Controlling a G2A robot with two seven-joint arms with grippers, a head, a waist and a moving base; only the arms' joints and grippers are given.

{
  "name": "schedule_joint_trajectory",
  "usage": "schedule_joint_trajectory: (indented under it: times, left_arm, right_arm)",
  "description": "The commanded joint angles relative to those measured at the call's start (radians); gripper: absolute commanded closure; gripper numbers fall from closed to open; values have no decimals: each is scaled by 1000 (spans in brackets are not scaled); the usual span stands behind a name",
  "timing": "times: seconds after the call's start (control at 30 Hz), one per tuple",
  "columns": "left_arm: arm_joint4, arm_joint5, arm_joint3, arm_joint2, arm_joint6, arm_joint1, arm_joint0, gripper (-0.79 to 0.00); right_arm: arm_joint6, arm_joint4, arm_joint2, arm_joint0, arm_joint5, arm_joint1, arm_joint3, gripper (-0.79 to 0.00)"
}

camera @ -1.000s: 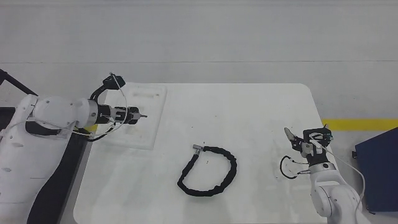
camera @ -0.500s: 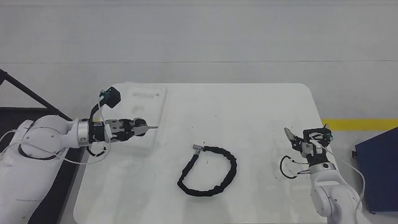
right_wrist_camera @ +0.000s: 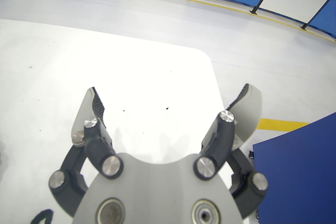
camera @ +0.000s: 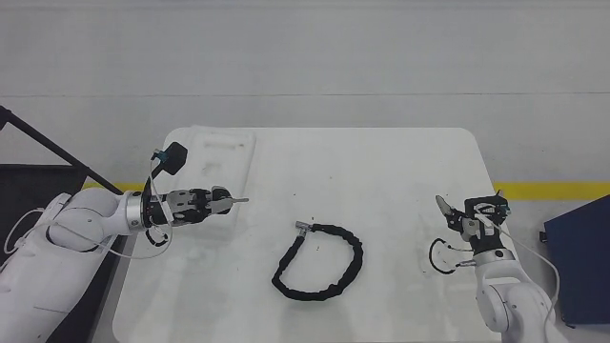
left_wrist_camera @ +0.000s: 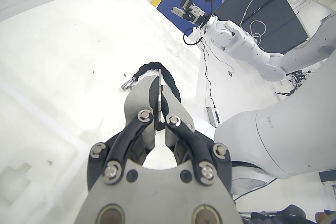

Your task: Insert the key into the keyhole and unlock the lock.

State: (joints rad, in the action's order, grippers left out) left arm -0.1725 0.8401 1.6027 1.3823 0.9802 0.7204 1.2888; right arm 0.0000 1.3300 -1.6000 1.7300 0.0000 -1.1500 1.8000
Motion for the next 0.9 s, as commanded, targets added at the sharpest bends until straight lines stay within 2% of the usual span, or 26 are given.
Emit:
schedule_joint_trajectory:
  times: [0.0,0.07,0.23,0.3,0.5,0.67,0.73,0.87]
  left_arm:
    - [0,0,0,0,0,0,0,0]
    - [0,0,0,0,0,0,0,0]
    - [0,0,0,0,0,0,0,0]
    - [0,0,0,0,0,0,0,0]
    - [0,0,0,0,0,0,0,0]
    - [0,0,0,0,0,0,0,0]
    - [0,0,0,0,0,0,0,0]
    - [0,0,0,0,0,0,0,0]
  right_arm:
    - [0,0,0,0,0,0,0,-785]
    - [5,20,-6,-13,-8,2,7,-785]
    - [-36,285,0,-98,-116,18,67,-785]
    - [-17,391,25,-134,-162,23,87,-785]
    - [36,646,188,-249,-319,26,135,-785]
    - [21,862,344,-333,-479,28,79,-785]
    - [23,891,393,-368,-499,23,41,-785]
    - [57,829,439,-417,-551,11,-3,-785]
